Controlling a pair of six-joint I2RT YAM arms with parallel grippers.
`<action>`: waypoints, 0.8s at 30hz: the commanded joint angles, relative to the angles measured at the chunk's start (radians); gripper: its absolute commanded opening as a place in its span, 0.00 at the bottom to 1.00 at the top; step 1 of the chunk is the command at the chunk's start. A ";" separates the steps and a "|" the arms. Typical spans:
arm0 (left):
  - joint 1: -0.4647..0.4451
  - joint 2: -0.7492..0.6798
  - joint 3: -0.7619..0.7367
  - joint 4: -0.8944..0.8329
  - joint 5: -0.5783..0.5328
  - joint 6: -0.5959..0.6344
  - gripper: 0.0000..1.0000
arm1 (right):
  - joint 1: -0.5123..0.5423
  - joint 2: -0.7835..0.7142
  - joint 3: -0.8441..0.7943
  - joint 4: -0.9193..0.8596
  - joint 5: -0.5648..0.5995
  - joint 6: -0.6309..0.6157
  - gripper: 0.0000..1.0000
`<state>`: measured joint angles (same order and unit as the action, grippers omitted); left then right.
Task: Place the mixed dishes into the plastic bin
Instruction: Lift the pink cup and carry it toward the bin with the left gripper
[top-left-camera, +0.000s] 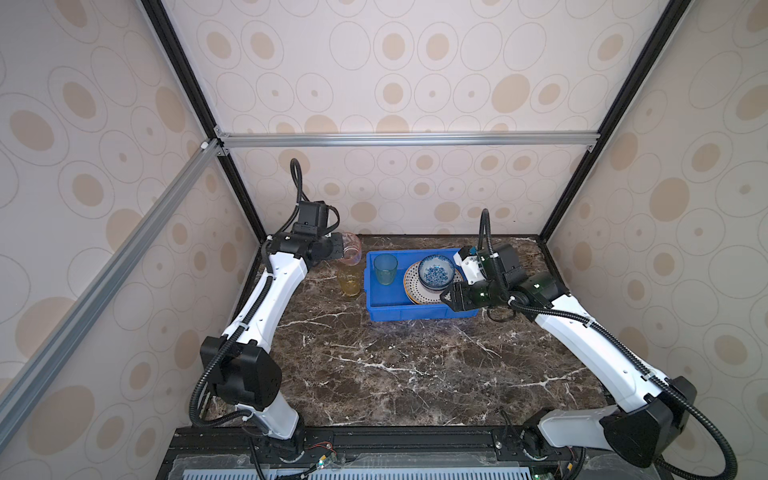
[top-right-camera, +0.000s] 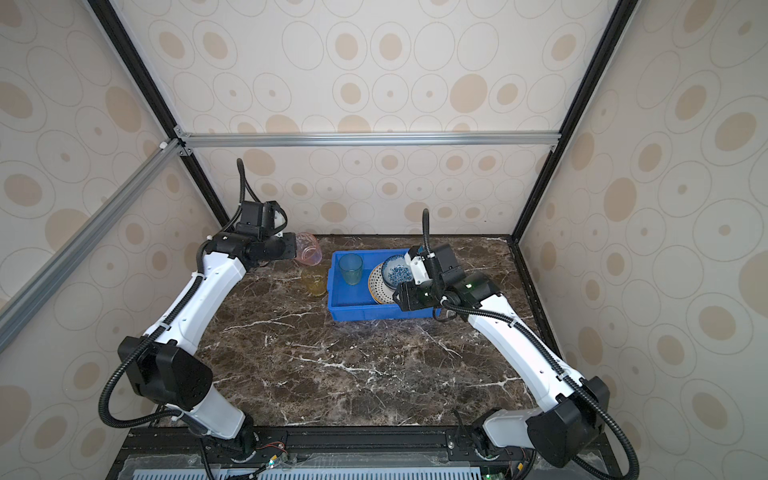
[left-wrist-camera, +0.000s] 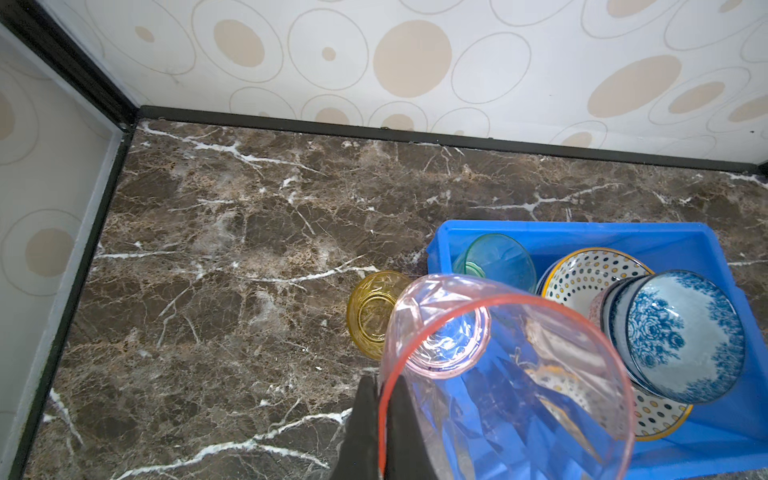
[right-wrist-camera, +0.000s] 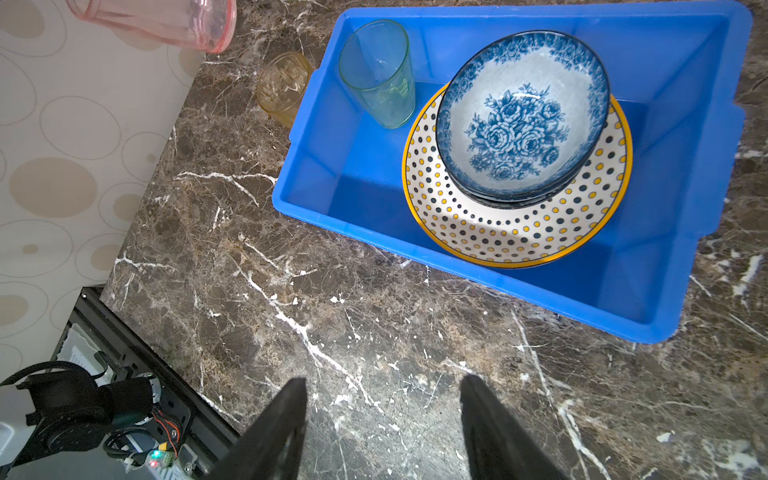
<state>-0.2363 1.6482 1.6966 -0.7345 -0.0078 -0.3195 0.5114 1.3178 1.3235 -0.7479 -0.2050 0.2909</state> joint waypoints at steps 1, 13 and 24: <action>-0.024 0.028 0.066 -0.022 -0.021 0.017 0.00 | 0.012 -0.025 -0.010 -0.001 0.013 -0.001 0.62; -0.095 0.124 0.157 -0.060 -0.057 0.022 0.00 | 0.012 -0.039 -0.022 -0.011 0.038 -0.015 0.62; -0.143 0.222 0.255 -0.090 -0.069 0.022 0.00 | 0.012 -0.043 -0.028 -0.021 0.063 -0.032 0.62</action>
<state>-0.3634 1.8568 1.8893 -0.8040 -0.0608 -0.3164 0.5114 1.2964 1.3071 -0.7483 -0.1604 0.2783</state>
